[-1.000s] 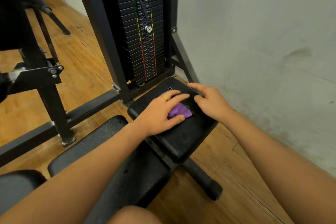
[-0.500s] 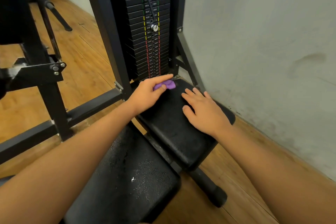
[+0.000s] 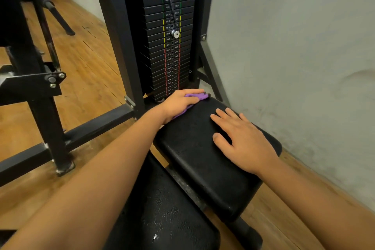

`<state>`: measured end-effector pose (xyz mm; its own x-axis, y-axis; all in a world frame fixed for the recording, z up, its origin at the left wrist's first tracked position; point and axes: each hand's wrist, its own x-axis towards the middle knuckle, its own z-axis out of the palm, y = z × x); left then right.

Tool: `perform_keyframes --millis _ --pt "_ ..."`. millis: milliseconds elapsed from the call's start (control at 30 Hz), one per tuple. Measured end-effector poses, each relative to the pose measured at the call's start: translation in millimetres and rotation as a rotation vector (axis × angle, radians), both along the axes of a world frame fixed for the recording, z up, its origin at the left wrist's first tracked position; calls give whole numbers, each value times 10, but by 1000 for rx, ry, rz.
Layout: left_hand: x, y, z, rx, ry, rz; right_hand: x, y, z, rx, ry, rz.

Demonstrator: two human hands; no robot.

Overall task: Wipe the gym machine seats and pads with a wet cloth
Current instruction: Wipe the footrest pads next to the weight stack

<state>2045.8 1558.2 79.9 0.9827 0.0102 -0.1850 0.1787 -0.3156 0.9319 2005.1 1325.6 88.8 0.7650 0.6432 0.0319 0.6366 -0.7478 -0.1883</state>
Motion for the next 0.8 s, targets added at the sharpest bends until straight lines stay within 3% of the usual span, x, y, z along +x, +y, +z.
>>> perform_keyframes --millis 133,300,467,800 --pt "-11 59 -50 -254 136 35 0 45 3 -7 3 2" --pt "-191 301 -76 -237 286 10 -11 52 -4 -15 0 -7" --pt "-71 131 -50 -158 122 21 -15 54 10 5 20 -21" --pt "265 -96 -94 -206 128 138 -5 37 36 2 12 -20"
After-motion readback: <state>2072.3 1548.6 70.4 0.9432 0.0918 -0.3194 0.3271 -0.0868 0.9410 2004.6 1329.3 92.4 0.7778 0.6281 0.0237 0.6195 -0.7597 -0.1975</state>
